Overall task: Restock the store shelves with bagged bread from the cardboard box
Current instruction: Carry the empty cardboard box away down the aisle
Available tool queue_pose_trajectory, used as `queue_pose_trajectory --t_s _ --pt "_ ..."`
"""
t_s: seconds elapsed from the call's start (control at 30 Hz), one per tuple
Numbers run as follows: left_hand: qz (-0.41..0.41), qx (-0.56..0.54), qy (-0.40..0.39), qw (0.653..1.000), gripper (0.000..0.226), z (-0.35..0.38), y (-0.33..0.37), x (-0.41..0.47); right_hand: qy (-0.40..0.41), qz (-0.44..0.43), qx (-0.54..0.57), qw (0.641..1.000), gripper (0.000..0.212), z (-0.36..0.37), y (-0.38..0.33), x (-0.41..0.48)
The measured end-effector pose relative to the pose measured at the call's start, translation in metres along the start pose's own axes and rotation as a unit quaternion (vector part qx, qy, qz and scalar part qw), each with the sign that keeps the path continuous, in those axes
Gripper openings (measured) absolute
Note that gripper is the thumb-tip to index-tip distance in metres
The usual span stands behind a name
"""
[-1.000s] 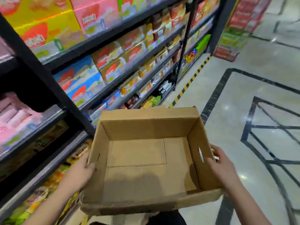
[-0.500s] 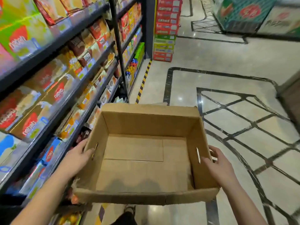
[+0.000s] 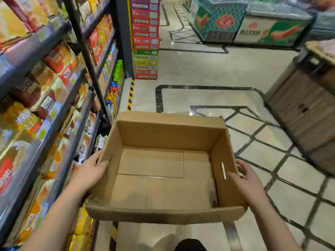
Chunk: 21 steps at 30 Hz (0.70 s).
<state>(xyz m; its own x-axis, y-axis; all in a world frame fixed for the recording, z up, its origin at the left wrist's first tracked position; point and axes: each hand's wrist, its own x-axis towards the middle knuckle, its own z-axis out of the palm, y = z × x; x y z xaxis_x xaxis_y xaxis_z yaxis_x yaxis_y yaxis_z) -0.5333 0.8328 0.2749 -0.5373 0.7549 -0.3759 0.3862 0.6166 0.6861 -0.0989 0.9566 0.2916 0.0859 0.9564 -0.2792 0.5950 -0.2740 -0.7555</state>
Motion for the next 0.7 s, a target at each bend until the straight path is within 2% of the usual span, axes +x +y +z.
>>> queue_pose_trajectory --t_s 0.2,0.5,0.7 --pt "0.003 0.015 -0.013 1.0 0.025 0.005 0.044 0.093 0.004 0.013 0.014 1.0 0.051 0.015 -0.029 0.087" --pt "0.014 0.016 0.007 1.0 0.031 0.017 0.146 0.233 -0.043 0.015 0.041 0.998 0.05 0.035 -0.077 0.271" --pt "-0.009 0.005 0.018 1.0 0.035 0.023 0.203 0.318 -0.053 -0.003 0.026 0.998 0.051 0.035 -0.13 0.383"
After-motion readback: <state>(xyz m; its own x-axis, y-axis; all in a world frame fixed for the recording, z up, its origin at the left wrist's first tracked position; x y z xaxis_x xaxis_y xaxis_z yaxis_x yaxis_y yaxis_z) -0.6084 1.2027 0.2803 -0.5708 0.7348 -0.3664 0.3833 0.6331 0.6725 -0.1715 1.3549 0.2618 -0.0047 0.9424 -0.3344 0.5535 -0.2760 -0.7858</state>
